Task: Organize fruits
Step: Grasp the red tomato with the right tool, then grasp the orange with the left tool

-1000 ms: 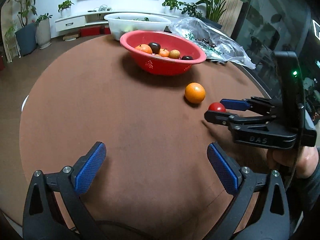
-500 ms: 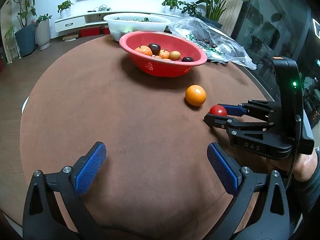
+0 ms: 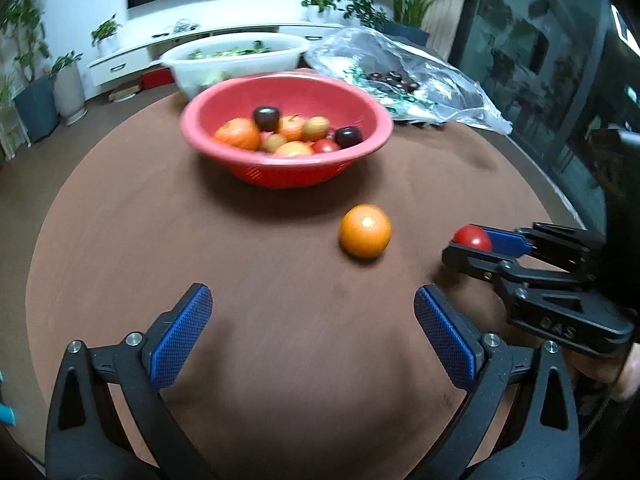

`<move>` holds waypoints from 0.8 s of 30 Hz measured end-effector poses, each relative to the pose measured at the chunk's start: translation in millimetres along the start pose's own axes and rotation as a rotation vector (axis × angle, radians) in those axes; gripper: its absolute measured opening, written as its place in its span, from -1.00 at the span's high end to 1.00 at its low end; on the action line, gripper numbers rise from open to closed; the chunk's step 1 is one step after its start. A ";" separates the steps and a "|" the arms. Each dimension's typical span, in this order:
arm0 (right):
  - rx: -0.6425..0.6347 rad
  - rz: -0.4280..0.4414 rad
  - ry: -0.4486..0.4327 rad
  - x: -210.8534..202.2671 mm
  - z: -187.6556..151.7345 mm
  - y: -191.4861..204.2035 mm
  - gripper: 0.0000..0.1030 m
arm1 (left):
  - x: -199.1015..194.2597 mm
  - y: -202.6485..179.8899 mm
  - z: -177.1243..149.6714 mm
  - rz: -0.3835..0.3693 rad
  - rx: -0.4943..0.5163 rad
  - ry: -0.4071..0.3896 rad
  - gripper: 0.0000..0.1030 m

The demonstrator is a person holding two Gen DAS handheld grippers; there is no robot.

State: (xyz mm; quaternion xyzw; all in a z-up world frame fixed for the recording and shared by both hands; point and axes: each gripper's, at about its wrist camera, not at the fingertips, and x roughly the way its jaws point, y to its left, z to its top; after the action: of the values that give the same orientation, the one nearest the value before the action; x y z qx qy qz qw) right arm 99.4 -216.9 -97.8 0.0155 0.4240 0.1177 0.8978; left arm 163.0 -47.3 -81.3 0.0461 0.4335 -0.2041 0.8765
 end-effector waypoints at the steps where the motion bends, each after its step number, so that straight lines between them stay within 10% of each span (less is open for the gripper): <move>1: 0.011 -0.004 -0.005 -1.8 0.4 -3.9 0.31 | 6.5 -5.1 5.5 0.005 0.013 0.007 -0.99; 15: 0.032 -0.008 -0.023 -2.6 -3.5 -17.6 0.31 | 67.5 -18.0 36.5 0.050 0.051 0.072 -0.95; 24: 0.023 -0.006 -0.023 -1.5 -4.4 -14.4 0.31 | 80.2 -29.0 37.4 0.031 0.076 0.082 -0.26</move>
State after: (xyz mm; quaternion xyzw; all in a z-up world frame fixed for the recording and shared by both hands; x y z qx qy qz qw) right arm 98.0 -231.6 -101.2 0.0257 0.4150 0.1101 0.9028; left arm 222.6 -108.9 -117.8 0.0946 0.4603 -0.2047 0.8586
